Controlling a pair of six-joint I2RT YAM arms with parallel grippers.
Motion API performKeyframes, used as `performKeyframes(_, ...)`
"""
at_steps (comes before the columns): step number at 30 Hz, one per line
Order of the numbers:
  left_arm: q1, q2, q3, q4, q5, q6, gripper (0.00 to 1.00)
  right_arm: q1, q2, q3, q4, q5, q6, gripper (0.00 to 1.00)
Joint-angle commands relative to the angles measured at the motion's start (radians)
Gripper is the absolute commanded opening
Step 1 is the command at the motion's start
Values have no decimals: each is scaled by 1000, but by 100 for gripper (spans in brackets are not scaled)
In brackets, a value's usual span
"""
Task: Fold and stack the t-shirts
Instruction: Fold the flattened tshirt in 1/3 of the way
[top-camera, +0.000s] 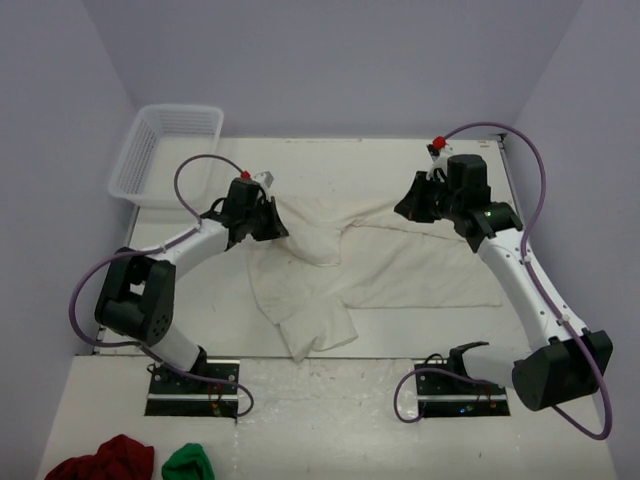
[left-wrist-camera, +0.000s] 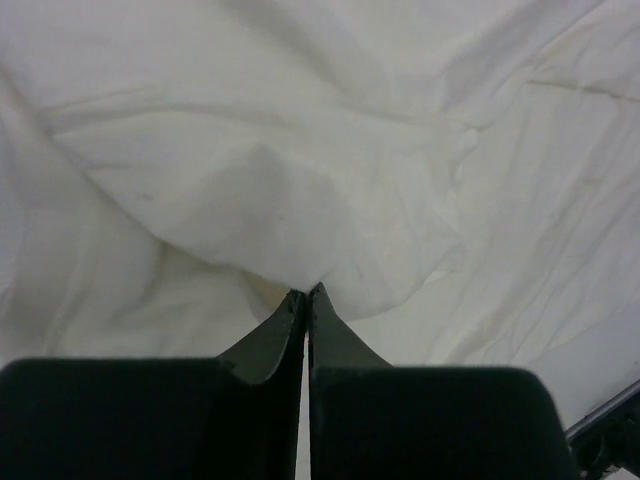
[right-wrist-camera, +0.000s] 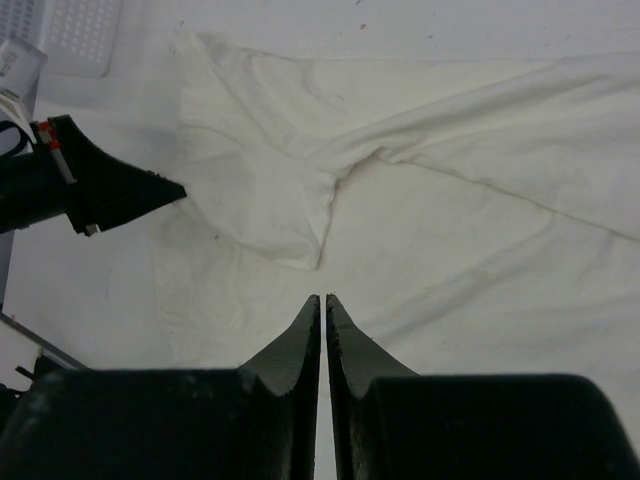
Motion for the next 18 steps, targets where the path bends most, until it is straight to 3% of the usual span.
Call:
performKeyframes(1,11,-17,144,64,86,1,0,6,10,21,37,1,-3,6)
performKeyframes(13,28,305,405,84,186,-18,0,58,114,41,37,4,-6,9)
performKeyframes(16,40,374,438,94,203,-15,2,101,171,61,43,10,-26,24)
performKeyframes(17,48,393,445,94,206,-15,3,128,224,91,37,16,-32,42)
performKeyframes(18,51,408,459,97,212,-17,4,139,255,116,26,19,-43,48)
